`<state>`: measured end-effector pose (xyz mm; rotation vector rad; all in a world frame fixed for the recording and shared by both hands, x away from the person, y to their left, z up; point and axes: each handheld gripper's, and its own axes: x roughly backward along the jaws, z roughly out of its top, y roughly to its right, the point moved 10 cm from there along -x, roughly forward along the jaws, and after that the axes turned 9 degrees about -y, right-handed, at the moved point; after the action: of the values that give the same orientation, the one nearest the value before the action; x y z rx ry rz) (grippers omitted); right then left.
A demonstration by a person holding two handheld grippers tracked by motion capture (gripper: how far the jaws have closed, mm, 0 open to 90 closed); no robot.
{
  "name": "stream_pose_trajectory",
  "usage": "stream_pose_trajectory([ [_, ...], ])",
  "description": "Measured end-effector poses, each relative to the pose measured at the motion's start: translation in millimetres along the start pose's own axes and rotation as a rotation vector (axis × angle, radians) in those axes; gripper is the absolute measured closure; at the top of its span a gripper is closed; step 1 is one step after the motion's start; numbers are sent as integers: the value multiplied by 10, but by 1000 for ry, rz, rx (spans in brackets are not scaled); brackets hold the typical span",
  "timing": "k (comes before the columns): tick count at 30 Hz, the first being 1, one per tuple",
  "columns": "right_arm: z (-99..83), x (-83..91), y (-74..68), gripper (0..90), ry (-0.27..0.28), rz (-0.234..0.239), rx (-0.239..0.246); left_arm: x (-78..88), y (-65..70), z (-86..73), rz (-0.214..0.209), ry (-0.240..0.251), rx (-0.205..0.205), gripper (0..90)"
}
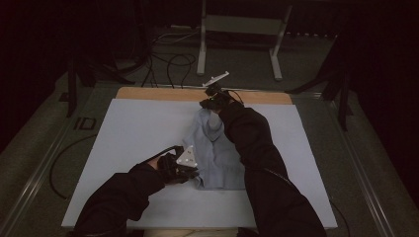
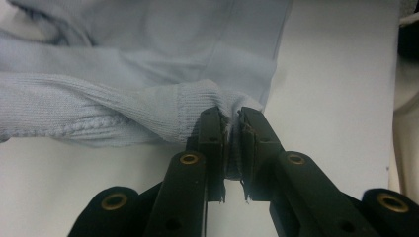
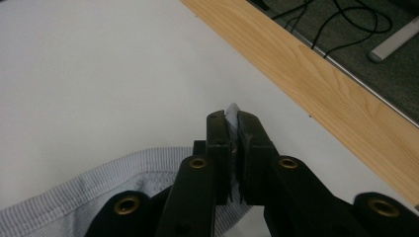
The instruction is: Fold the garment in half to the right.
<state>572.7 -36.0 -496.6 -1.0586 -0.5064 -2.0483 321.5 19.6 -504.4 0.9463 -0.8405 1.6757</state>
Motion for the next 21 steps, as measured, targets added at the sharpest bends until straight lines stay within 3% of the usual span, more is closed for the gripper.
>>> stream_pose_trajectory([
  [2,-14,23,20,855,3,1,-2,-4,2,32,2,3,-4,819],
  [12,-108,210,186,855,46,16,-30,-100,89,492,-20,5,-69,818],
  [21,-251,343,372,854,85,29,-46,-223,148,750,-39,-1,-97,818],
])
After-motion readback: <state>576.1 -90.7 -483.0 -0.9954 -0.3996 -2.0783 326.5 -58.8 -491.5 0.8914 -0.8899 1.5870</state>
